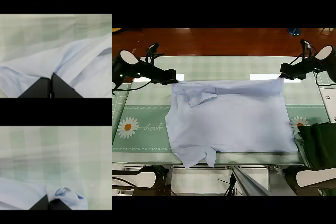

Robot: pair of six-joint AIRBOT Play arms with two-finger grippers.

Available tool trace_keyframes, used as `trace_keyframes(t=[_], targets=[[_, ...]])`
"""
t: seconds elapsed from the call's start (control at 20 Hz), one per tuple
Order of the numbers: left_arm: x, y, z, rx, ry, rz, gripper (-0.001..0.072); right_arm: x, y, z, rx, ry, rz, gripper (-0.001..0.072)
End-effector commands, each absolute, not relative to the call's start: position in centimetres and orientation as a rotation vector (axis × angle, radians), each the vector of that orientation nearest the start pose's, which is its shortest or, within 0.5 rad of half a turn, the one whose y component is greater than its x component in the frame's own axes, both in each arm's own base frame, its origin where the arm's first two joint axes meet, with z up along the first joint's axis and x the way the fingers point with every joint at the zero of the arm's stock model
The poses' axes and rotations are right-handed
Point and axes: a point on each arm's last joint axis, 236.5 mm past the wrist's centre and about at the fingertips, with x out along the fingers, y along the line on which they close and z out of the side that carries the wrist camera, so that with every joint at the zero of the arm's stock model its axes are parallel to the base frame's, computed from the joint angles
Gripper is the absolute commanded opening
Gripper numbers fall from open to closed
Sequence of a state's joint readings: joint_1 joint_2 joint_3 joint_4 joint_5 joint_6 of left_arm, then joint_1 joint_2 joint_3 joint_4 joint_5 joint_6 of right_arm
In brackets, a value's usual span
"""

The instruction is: Fold the shirts.

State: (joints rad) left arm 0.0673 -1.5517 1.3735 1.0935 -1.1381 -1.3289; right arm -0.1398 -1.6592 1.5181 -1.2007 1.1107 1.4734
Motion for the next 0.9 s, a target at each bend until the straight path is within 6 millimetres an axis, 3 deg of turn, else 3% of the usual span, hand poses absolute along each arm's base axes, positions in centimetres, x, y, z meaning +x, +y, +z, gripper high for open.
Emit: trace_keyframes(t=[0.0, 0.1, 0.3, 0.4, 0.55, 0.75, 0.8, 0.85], targets=[[38.7, -6.9, 0.2, -0.280, 1.501, -0.419, 0.0020, 44.2, 1.0, -0.4, 0.291, 1.376, 0.158, 0.0026], [36.5, -7.0, -0.7, -0.303, 1.594, -0.414, 0.0021, 41.7, 1.0, -0.8, 0.272, 1.484, 0.168, 0.0025], [34.6, -7.4, -3.7, -0.325, 1.678, -0.397, 0.0021, 40.6, 0.5, -2.0, 0.258, 1.526, 0.152, 0.0026], [33.8, -6.4, -5.2, -0.296, 1.722, -0.362, 0.0021, 40.0, 0.6, -2.7, 0.265, 1.546, 0.150, 0.0026], [33.4, -5.1, -5.8, -0.244, 1.741, -0.322, 0.0021, 39.4, 0.2, -3.8, 0.251, 1.569, 0.134, 0.0026], [33.8, -5.1, -5.9, -0.243, 1.725, -0.317, 0.0024, 39.9, -0.3, -4.1, 0.236, 1.544, 0.115, 0.0031], [33.9, -5.0, -5.9, -0.243, 1.722, -0.316, 0.0086, 39.9, -0.3, -4.0, 0.235, 1.546, 0.117, 0.0129], [34.0, -4.9, -5.6, -0.245, 1.717, -0.314, 0.0250, 39.4, -0.2, -3.9, 0.218, 1.563, 0.140, 0.0267]])
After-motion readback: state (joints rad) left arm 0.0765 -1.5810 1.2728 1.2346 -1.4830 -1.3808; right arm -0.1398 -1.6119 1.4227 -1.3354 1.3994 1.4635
